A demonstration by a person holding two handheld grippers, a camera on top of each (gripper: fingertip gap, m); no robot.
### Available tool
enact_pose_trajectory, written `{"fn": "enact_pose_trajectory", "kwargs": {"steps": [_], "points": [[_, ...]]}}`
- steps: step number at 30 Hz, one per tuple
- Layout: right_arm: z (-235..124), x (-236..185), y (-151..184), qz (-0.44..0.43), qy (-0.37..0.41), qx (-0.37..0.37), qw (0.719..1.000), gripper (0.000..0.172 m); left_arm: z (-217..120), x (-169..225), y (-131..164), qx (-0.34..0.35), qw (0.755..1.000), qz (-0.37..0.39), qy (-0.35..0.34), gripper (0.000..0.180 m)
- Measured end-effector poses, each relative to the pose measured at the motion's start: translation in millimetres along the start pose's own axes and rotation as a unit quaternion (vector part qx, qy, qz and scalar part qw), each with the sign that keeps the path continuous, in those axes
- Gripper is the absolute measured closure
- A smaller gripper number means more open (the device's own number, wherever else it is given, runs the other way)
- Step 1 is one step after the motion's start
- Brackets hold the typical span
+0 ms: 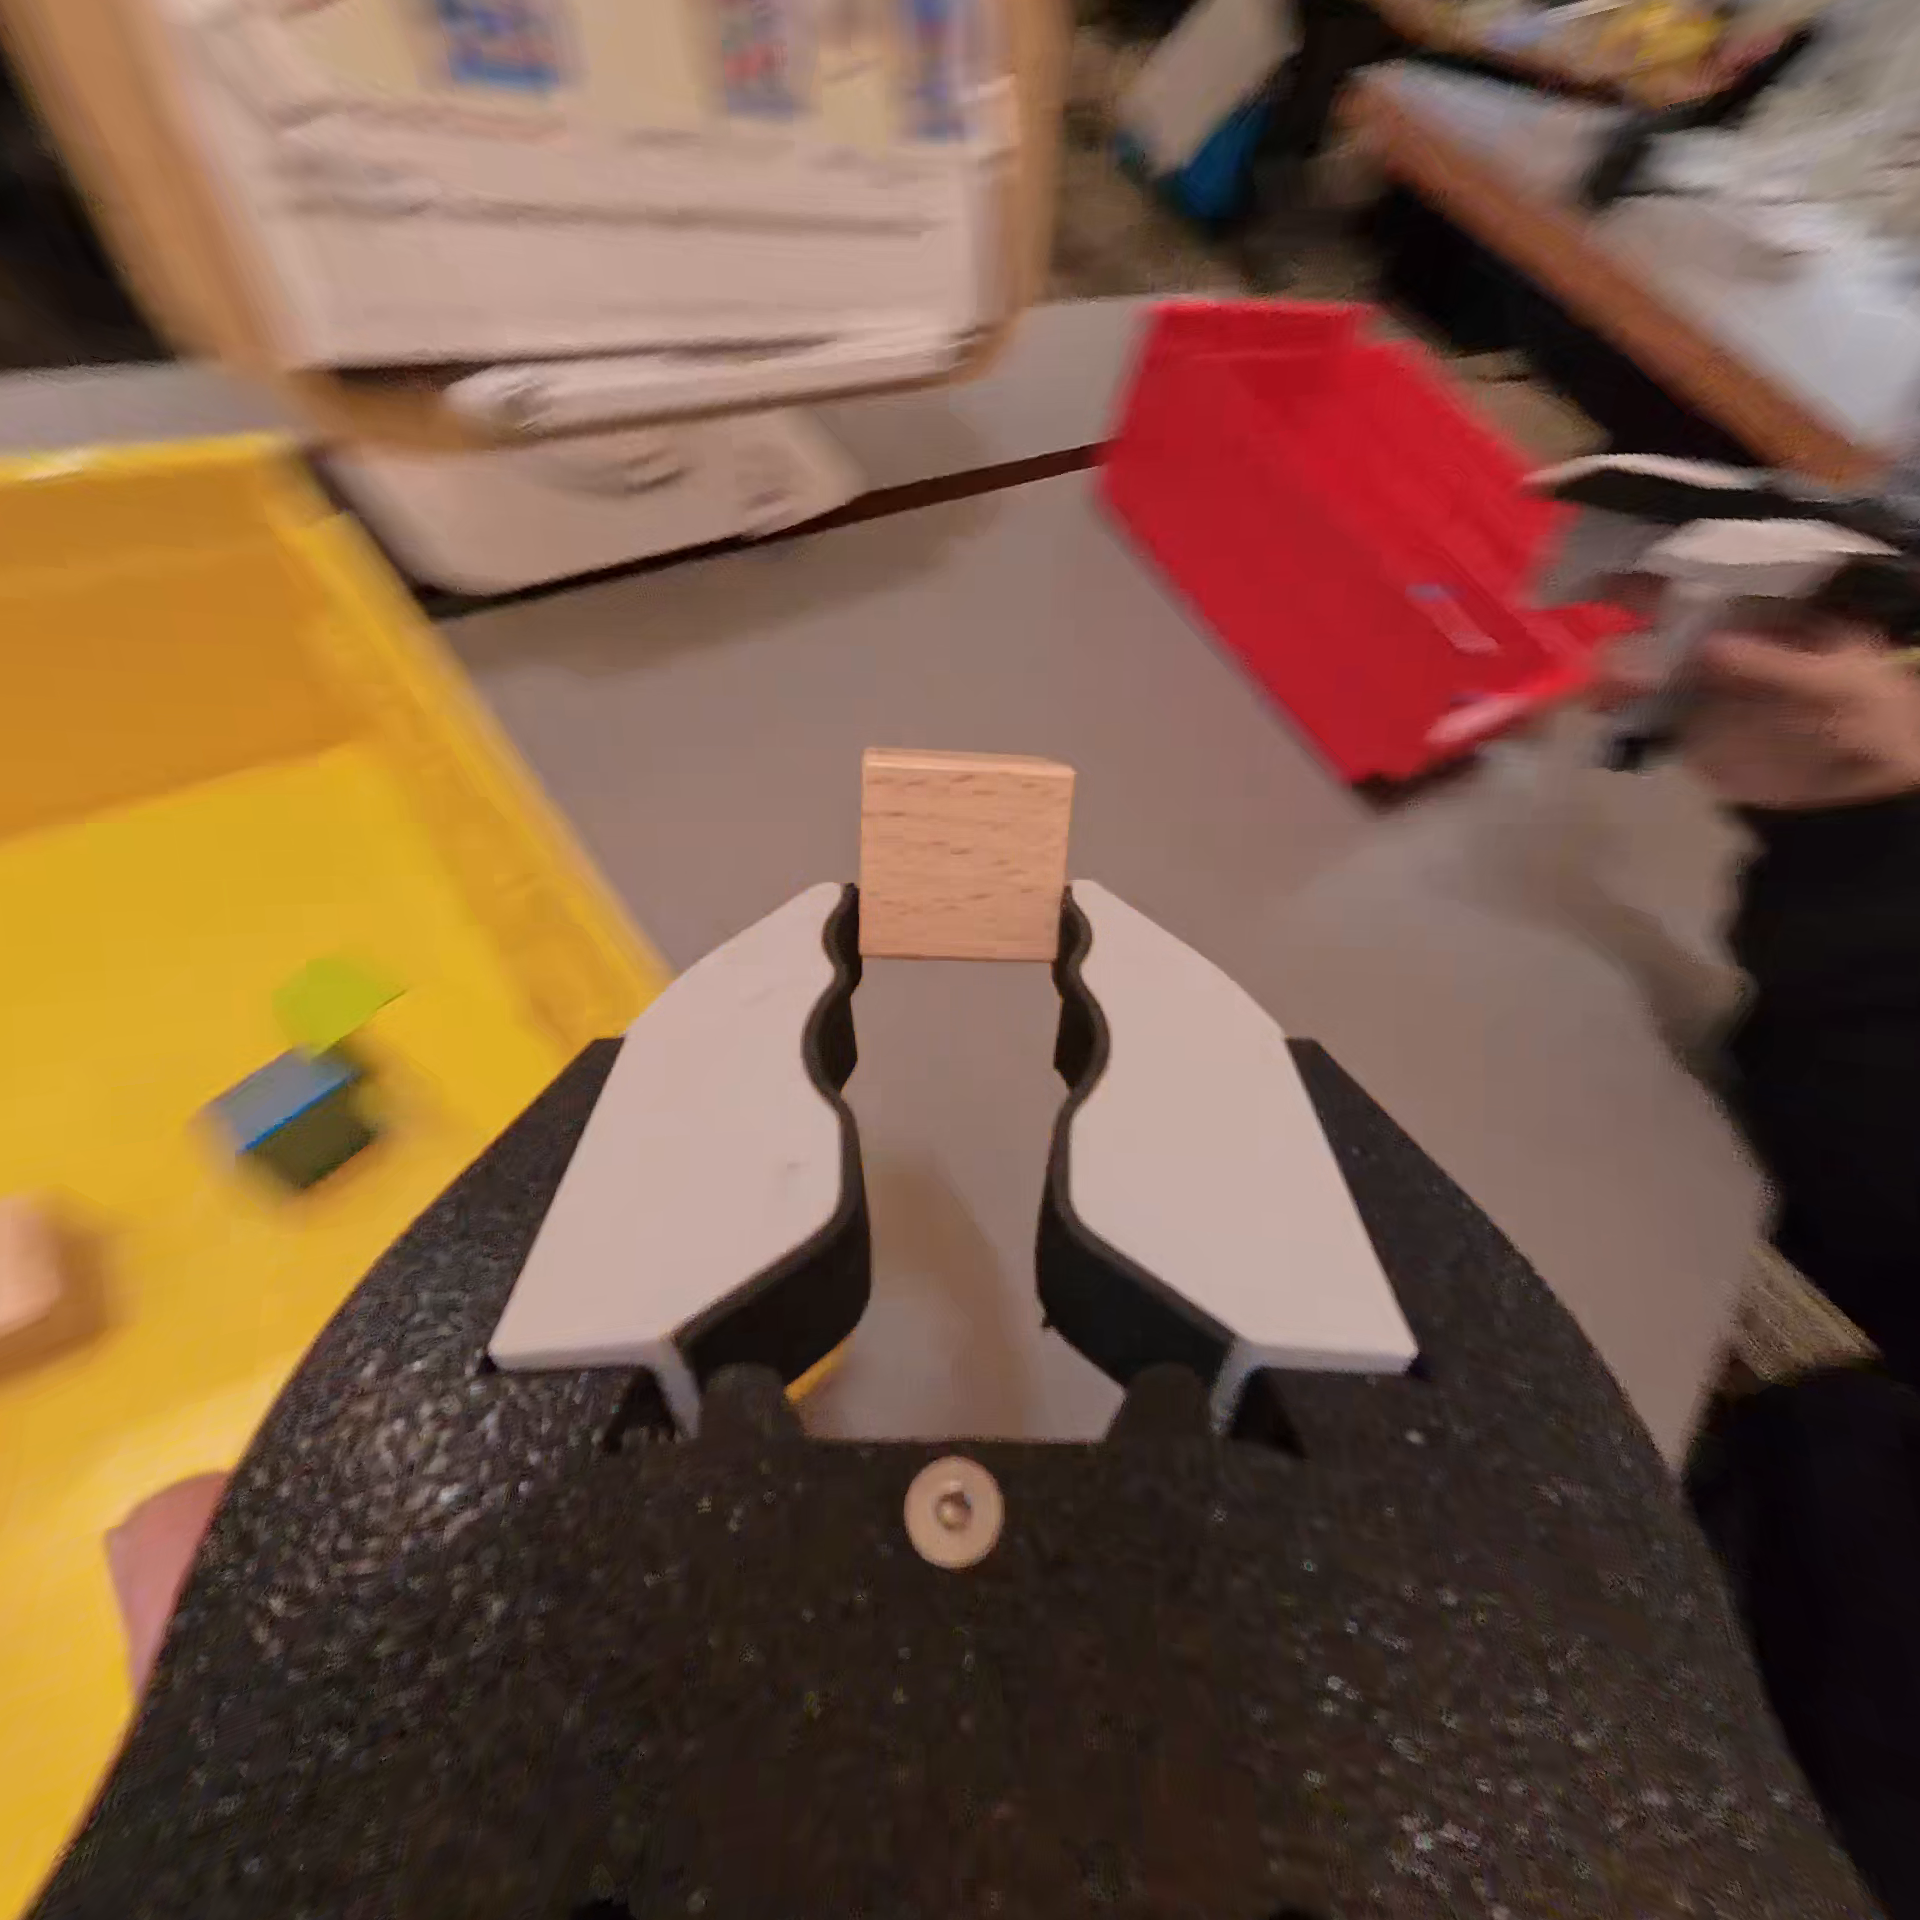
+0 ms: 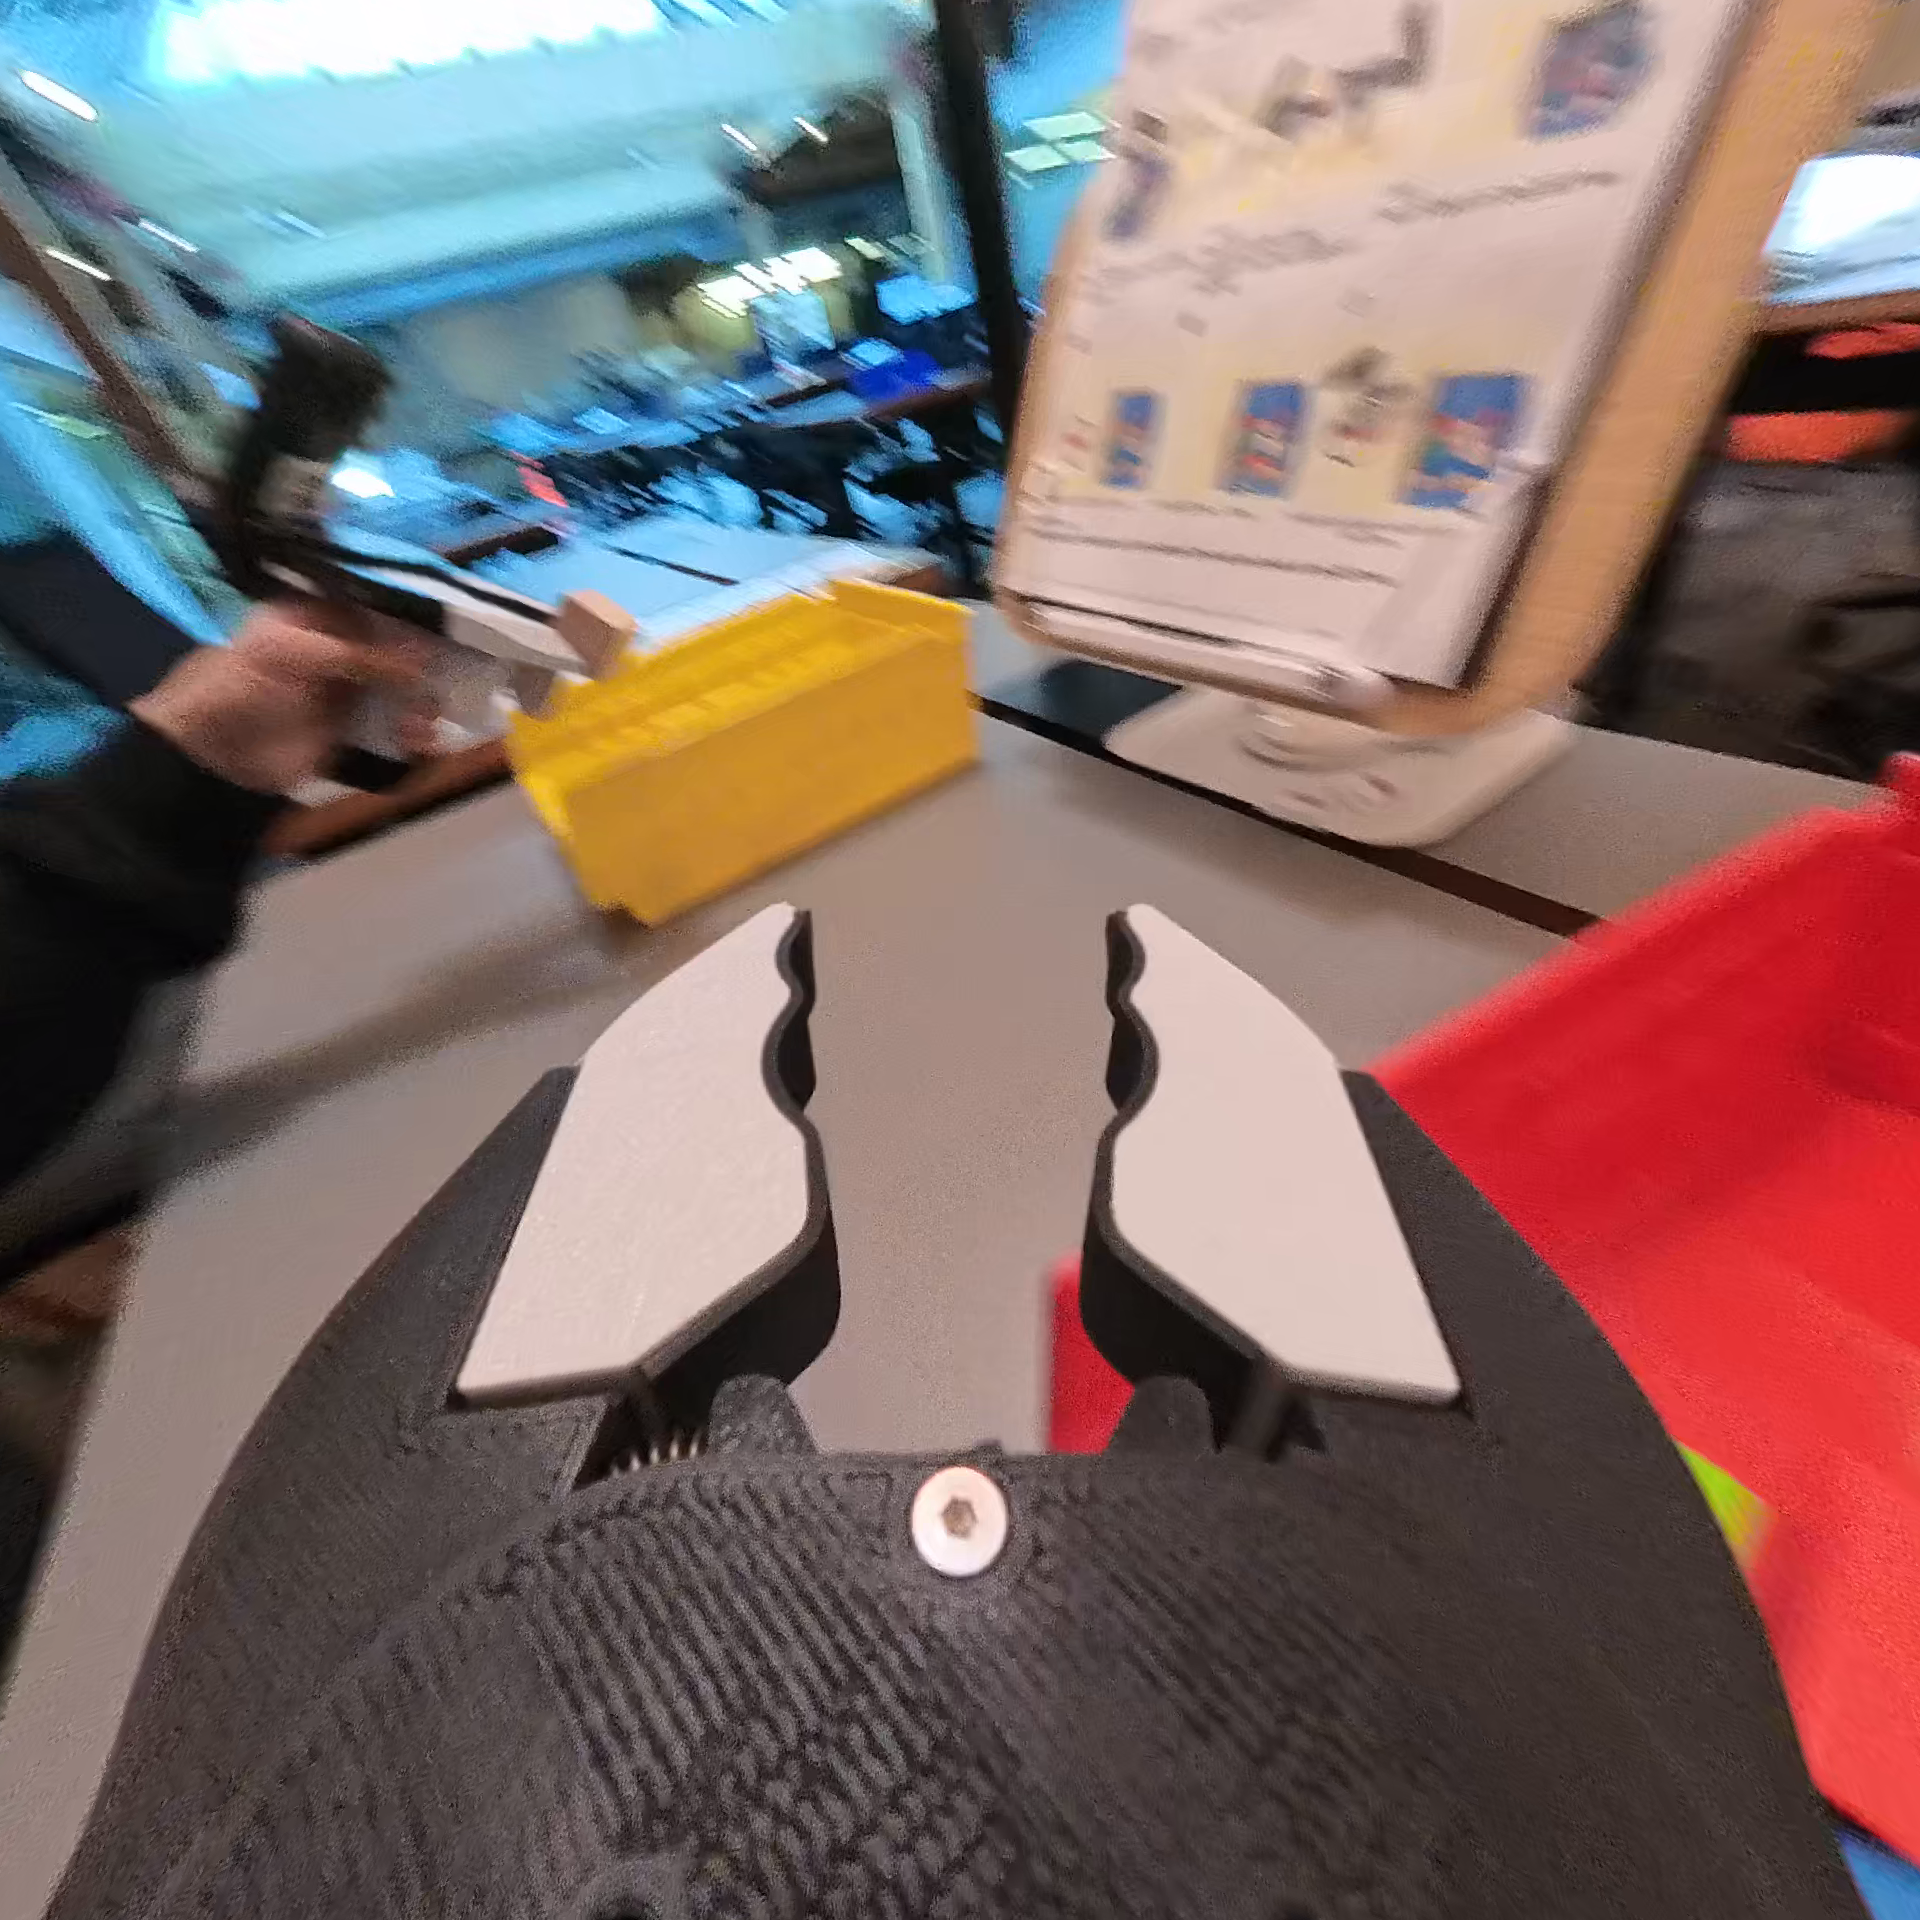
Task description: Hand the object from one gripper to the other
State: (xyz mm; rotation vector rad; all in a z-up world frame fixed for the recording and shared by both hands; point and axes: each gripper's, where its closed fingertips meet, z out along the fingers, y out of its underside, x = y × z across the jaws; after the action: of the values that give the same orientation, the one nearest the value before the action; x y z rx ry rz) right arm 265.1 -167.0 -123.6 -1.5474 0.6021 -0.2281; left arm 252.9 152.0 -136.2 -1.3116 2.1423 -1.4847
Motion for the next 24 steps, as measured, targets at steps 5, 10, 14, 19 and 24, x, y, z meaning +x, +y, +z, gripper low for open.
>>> {"fn": "enact_pose_trajectory", "kwargs": {"steps": [5, 10, 14, 19, 24], "points": [[29.3, -87.9, -24.0, 0.021, -0.193, 0.070, 0.978, 0.116, 15.7, 121.5, -9.6, 0.059, 0.973, 0.094, 0.204, 0.146], [35.5, -138.1, -21.1, -0.044, -0.270, 0.053, 0.960, 0.116, 35.3, 192.9, -2.7, 0.079, 0.938, 0.119, 0.315, 0.146], [36.3, -160.1, -20.0, -0.076, -0.302, 0.057, 0.949, 0.124, 46.5, 217.1, 1.3, 0.083, 0.929, 0.143, 0.331, 0.146], [41.8, -164.6, -13.8, -0.083, -0.304, 0.046, 0.948, 0.132, 52.9, 232.4, 7.5, 0.076, 0.925, 0.163, 0.335, 0.146], [42.7, -164.5, -14.4, -0.100, -0.292, 0.048, 0.950, 0.138, 55.3, 231.4, 5.9, 0.094, 0.929, 0.177, 0.310, 0.146]]}}
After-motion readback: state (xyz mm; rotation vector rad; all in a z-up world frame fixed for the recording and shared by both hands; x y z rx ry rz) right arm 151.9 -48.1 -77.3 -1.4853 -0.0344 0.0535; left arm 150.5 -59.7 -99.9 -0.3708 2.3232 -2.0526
